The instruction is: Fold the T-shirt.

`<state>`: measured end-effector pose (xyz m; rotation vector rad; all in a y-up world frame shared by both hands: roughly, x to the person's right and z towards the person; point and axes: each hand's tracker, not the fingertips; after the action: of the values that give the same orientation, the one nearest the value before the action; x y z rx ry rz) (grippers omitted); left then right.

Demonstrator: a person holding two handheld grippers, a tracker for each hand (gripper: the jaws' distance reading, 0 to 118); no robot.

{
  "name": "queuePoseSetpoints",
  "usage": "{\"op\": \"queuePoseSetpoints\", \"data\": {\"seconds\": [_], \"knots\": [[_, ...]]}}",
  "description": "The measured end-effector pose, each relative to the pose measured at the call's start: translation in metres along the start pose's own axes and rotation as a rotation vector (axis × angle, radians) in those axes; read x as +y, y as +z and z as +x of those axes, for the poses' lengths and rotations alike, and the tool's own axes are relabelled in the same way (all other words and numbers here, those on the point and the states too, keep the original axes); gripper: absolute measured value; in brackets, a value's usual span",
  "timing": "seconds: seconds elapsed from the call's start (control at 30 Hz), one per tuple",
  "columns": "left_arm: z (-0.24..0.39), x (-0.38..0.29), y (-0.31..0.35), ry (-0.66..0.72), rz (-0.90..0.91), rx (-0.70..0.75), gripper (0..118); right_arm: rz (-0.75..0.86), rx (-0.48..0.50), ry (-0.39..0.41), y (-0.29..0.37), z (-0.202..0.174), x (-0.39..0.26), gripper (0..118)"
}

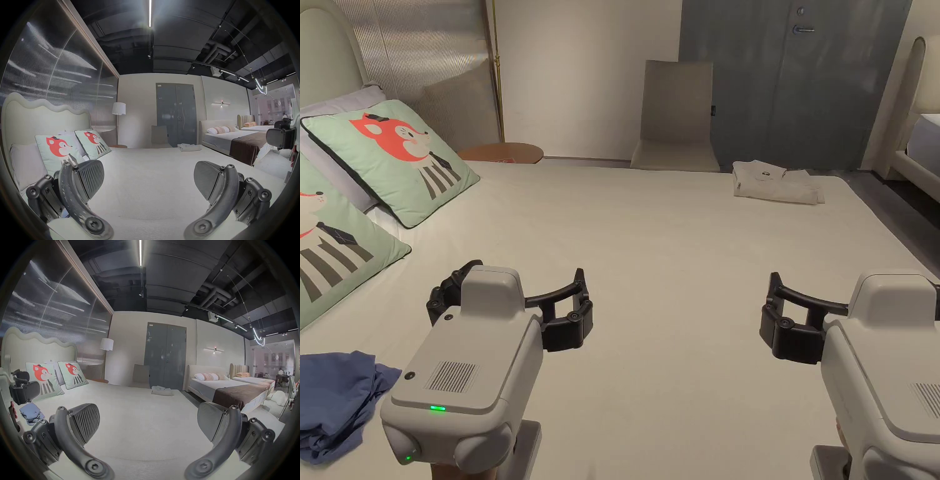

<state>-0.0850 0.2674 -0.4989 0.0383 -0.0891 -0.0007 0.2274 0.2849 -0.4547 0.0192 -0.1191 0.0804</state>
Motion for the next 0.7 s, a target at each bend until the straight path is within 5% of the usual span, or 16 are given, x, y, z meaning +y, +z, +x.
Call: {"op": "queuePoseSetpoints", "data": {"seconds": [0.7], "knots": [[-0.0024,-0.0006,0.0000,0.003,0.005,0.002,110,0.010,0.008,0.002,0.0033,-0.0008,0.0046,118]]}}
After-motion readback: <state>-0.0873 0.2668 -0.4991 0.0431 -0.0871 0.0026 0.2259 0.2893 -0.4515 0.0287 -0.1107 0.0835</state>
